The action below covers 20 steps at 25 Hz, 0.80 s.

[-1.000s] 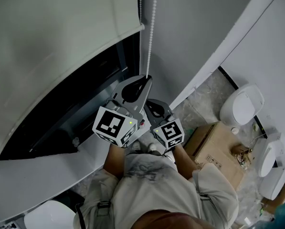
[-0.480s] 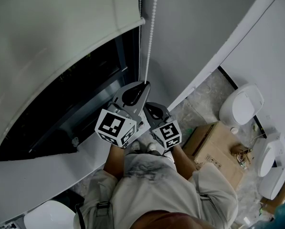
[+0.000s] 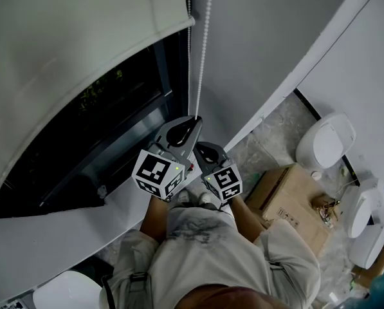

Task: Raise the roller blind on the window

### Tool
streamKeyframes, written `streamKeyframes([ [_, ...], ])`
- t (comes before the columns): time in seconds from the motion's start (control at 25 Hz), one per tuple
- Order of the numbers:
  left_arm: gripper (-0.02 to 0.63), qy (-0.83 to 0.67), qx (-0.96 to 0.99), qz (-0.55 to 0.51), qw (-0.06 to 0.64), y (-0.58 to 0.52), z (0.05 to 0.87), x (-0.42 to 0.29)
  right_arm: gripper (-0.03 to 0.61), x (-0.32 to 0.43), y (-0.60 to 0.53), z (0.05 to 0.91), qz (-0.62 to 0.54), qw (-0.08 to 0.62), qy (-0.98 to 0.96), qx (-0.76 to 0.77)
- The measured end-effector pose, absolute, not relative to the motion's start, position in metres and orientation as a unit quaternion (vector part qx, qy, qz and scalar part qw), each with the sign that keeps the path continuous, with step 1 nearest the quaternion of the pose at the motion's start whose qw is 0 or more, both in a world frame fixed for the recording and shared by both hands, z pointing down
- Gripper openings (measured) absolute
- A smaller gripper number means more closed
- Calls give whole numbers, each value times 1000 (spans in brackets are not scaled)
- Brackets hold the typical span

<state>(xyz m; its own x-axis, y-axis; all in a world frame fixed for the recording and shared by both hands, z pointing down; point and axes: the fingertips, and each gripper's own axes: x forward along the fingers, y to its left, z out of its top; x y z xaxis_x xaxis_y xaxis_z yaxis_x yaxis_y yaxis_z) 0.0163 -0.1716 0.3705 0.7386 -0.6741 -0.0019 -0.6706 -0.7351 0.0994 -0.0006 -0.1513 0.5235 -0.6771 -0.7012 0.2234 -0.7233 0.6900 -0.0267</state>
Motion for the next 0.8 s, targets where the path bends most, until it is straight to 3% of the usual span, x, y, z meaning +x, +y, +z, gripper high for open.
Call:
streamKeyframes([
  [0.8,20,-364,929,2,66,-169,402,9,15,-1,-137,545,48,115,-913,388],
])
